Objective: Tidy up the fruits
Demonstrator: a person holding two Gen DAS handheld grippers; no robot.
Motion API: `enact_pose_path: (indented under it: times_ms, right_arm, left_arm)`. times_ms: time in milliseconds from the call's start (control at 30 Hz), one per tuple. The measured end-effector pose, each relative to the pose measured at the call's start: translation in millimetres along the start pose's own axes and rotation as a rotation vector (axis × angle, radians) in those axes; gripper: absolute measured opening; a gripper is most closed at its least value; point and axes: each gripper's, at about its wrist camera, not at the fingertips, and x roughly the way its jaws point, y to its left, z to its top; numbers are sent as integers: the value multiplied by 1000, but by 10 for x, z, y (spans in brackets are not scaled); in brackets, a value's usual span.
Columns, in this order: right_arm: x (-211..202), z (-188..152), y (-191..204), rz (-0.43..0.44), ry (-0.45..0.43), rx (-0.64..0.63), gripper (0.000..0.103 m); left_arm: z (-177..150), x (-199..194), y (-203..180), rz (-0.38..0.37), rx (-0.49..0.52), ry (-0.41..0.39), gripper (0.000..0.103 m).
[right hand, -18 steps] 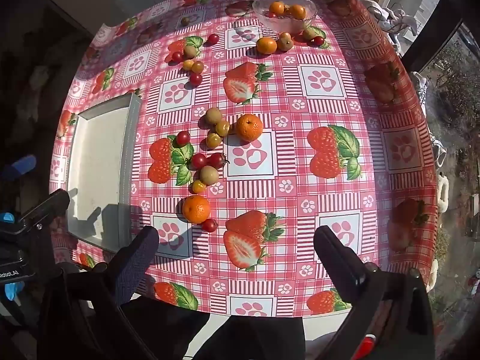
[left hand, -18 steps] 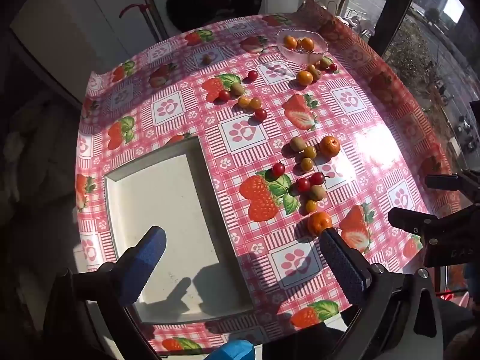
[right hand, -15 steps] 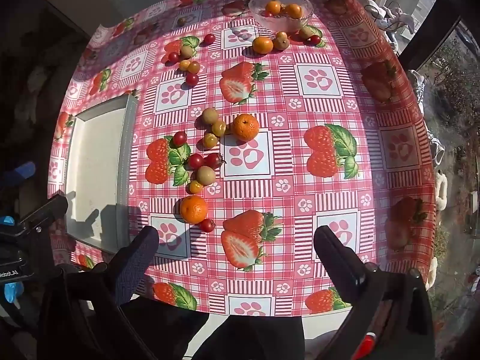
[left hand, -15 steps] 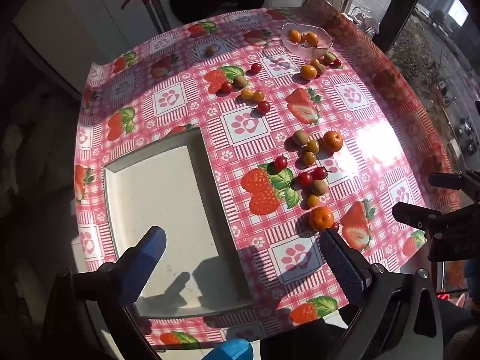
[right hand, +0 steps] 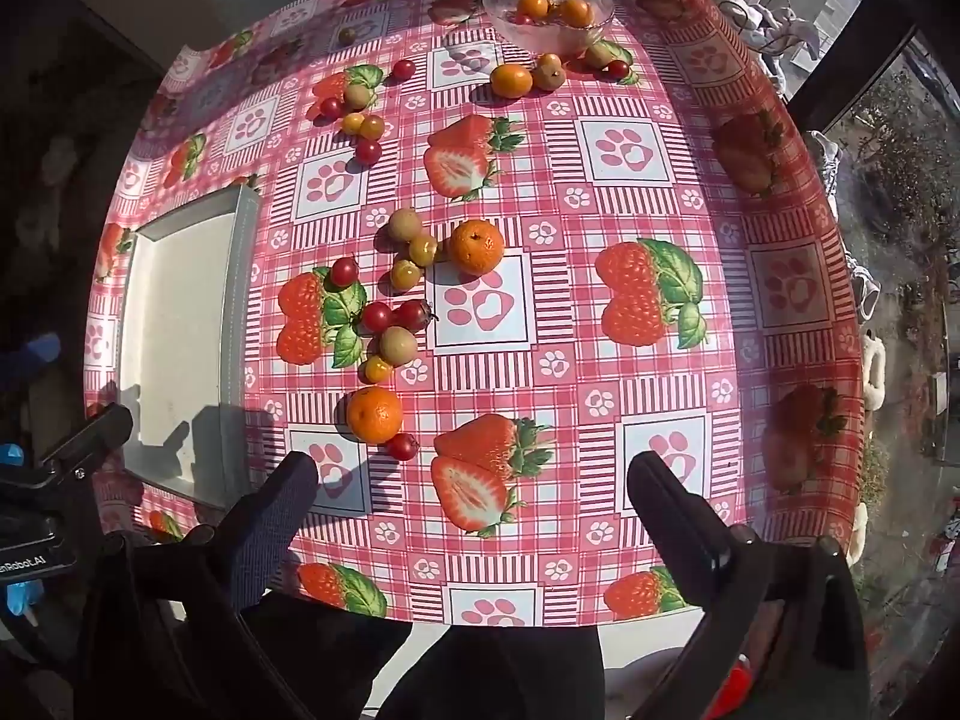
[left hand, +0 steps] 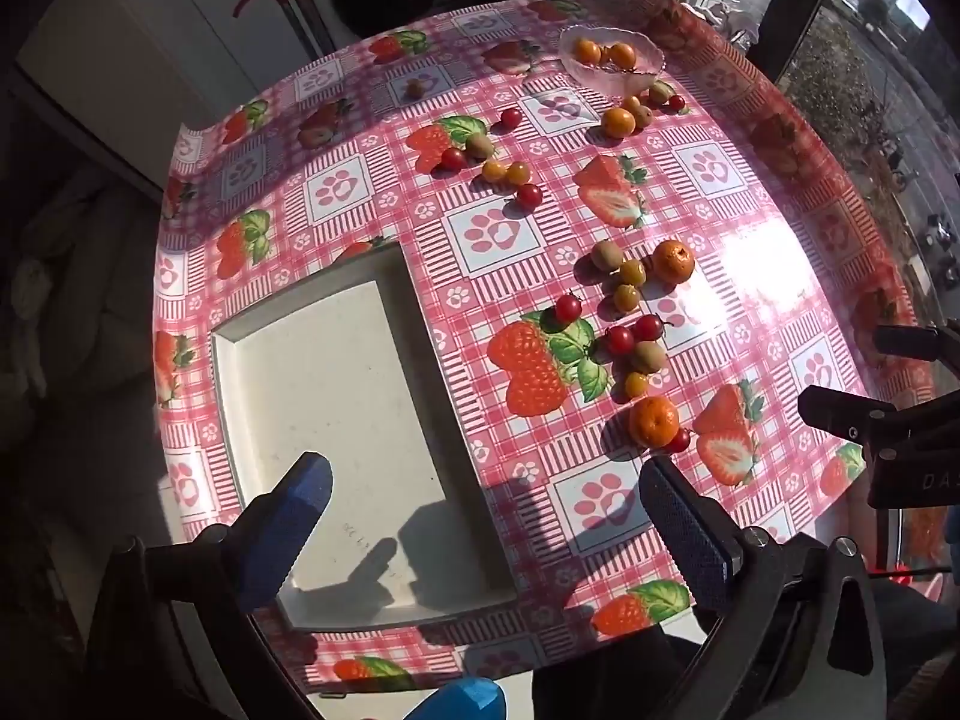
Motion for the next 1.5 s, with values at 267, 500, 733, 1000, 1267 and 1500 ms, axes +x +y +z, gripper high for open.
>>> enact_pose_path:
  times_ms: [267,500,733,1000,1267,1500]
  right_arm:
    - [16,6,25,4,12,-17,103]
    - [38,-16,38,10,20,-18,103]
    - [47,-24,41,14,27,-13,103]
    - [60,-25,64,16,32,-25,103]
    - [72,-15,59,15,33,-23,103]
    - [81,-15,72,14,37,-29,103]
  left_arm:
    - [-36,21,-61,17,5,9,103]
    - [-37,23,-89,27,19,12,103]
    - [-63,24,-105,37,29,12,103]
    - [-56,27,-128,47,36,16,103]
    - [-68,33,-125,52,52,17,103]
    - [-28,57,-165,52,52,28,103]
